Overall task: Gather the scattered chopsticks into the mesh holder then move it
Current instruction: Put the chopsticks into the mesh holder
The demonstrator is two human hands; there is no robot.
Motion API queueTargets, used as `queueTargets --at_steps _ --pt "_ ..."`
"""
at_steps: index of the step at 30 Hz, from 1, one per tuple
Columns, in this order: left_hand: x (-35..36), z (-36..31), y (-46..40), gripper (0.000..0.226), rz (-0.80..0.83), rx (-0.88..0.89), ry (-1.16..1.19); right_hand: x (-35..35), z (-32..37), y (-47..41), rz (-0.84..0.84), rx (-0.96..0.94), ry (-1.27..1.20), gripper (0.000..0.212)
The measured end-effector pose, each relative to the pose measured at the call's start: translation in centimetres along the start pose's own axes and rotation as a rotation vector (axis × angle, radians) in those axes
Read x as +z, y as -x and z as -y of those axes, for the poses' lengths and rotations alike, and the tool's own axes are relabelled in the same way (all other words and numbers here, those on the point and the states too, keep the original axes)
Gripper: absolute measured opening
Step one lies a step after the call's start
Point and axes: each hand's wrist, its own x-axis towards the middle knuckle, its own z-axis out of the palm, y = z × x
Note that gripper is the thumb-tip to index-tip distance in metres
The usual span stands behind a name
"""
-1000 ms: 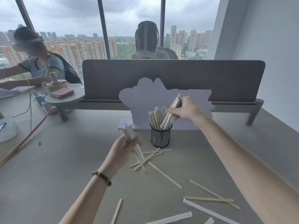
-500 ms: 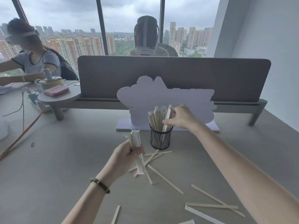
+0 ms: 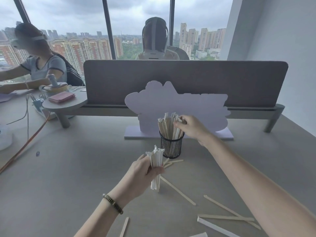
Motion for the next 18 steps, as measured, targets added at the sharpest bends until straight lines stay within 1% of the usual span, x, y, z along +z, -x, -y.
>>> queueTargets --at_steps 3,4,6,7,10,12,15,18 --pt "0.8 0.2 0.6 0.028 -0.010 -0.005 0.035 0.5 -0.3 0.3 0.006 0.000 0.022 0.047" --pt "0.9 0.3 0.7 0.027 -0.012 -0.017 0.052 0.6 -0.4 0.3 -0.006 -0.012 0.032 0.044" --pt "0.9 0.5 0.9 0.023 -0.014 -0.028 0.083 0.8 -0.7 0.0 -0.056 -0.069 0.070 0.029" --pt "0.8 0.5 0.9 0.023 -0.016 -0.030 0.089 0.8 -0.9 -0.2 -0.089 -0.103 0.096 0.028" --pt "0.7 0.7 0.9 0.025 -0.020 -0.033 0.082 0.8 -1.5 -0.2 -0.119 -0.205 0.129 0.048" --pt "0.6 0.6 0.9 0.024 -0.023 -0.025 0.080 0.9 -1.6 0.1 -0.077 -0.250 0.202 0.052" --pt "0.6 0.7 0.8 0.021 -0.024 -0.038 0.114 1.2 -2.1 0.3 0.004 -0.265 0.372 0.058" --pt "0.4 0.7 0.7 0.014 -0.018 -0.084 0.166 0.7 -1.9 0.3 0.027 -0.243 0.382 0.063"
